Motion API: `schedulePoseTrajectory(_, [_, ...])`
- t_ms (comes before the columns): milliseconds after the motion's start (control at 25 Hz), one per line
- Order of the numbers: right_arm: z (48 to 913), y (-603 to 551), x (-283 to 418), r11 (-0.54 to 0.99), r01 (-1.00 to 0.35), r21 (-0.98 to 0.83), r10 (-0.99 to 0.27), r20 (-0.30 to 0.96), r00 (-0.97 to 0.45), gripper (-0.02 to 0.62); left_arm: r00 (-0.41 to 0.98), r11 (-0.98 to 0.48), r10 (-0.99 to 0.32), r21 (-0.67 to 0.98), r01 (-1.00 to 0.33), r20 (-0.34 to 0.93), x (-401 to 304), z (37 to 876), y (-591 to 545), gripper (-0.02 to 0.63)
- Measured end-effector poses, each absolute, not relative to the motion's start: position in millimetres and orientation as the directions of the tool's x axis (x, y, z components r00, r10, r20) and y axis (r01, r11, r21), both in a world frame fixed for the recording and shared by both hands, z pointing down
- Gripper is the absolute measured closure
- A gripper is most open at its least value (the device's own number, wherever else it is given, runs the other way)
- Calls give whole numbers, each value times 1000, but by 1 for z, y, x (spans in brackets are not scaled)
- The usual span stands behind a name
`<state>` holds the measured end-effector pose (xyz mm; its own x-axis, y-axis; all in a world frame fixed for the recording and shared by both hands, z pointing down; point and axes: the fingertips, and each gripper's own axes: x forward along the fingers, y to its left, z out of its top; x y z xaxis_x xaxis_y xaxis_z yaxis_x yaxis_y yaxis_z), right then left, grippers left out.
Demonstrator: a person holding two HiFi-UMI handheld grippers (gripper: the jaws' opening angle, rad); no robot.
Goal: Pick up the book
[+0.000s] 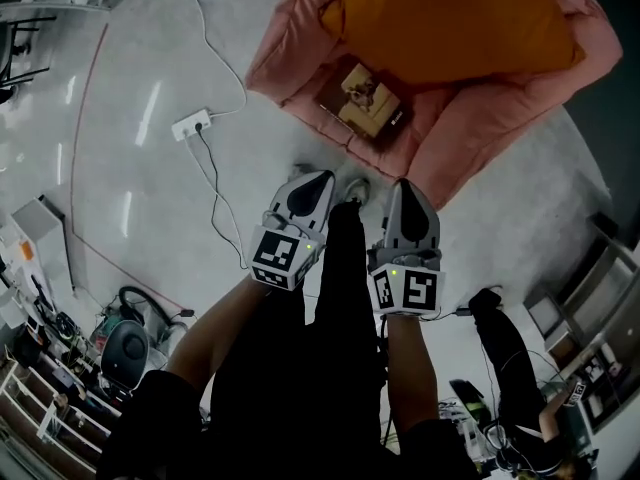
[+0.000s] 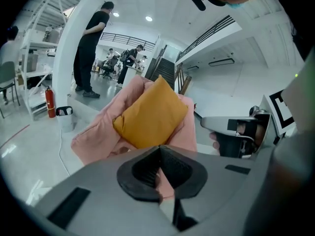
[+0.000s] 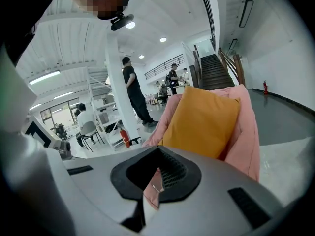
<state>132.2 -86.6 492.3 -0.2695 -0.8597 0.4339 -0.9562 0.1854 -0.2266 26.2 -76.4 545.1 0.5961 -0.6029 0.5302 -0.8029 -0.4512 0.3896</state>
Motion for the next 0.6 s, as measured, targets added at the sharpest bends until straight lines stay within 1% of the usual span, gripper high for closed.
schedulePoseTrajectory(280, [533,-92,126,202,-954,-223,-839,462,-286,593,588,-411,-582,421,-809,562,26,599,-79,598])
schedulePoseTrajectory(600, [578,-94,117,214,-949,-231,-821,484,-303,592,577,-357,-590,458,-814,565,15,646,-85,597])
